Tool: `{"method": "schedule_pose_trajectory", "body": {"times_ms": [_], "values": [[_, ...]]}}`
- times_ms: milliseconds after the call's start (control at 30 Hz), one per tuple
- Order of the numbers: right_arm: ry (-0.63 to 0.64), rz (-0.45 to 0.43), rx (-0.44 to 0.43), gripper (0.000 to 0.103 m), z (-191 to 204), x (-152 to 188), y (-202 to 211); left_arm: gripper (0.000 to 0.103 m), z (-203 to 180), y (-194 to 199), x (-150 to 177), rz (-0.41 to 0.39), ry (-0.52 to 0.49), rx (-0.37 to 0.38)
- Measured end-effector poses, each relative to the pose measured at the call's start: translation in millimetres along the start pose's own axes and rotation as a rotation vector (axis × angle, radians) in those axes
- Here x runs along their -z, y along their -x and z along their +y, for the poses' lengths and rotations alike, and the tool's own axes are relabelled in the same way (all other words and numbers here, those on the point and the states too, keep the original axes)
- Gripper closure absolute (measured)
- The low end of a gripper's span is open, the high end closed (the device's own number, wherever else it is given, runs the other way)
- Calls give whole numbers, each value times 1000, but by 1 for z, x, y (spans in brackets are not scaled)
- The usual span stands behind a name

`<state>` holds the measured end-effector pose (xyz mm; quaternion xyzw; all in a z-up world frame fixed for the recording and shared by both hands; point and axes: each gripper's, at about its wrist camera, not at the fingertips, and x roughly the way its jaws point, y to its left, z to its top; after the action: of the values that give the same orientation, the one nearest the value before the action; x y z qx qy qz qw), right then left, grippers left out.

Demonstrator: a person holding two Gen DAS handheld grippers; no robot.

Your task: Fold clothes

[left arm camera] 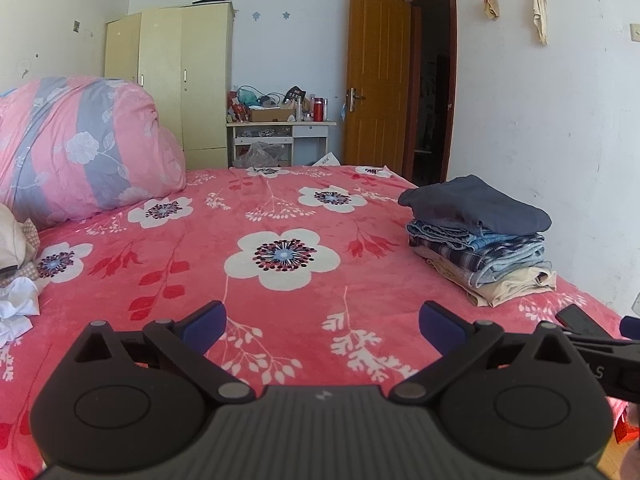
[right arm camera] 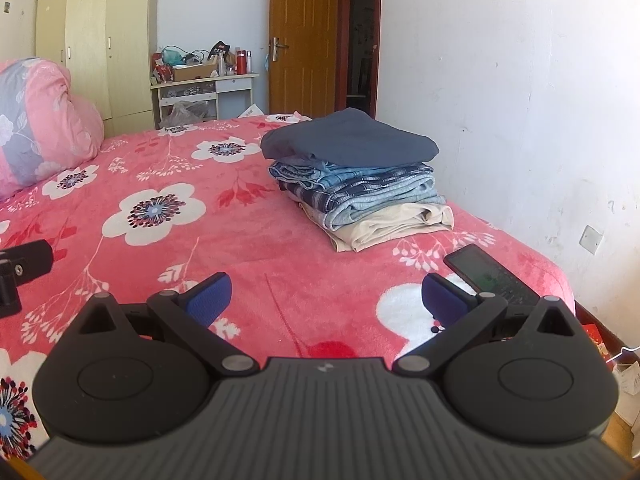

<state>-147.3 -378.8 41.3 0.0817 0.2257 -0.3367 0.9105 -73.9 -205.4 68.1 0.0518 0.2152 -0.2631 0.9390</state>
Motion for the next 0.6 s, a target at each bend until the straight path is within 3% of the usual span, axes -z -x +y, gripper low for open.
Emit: {"method": "schedule_pose_trajectory", "body": {"times_ms": [600], "values": [[6, 0, 5, 1, 1, -1, 3, 0, -3, 4, -1, 2, 17, 6]]}}
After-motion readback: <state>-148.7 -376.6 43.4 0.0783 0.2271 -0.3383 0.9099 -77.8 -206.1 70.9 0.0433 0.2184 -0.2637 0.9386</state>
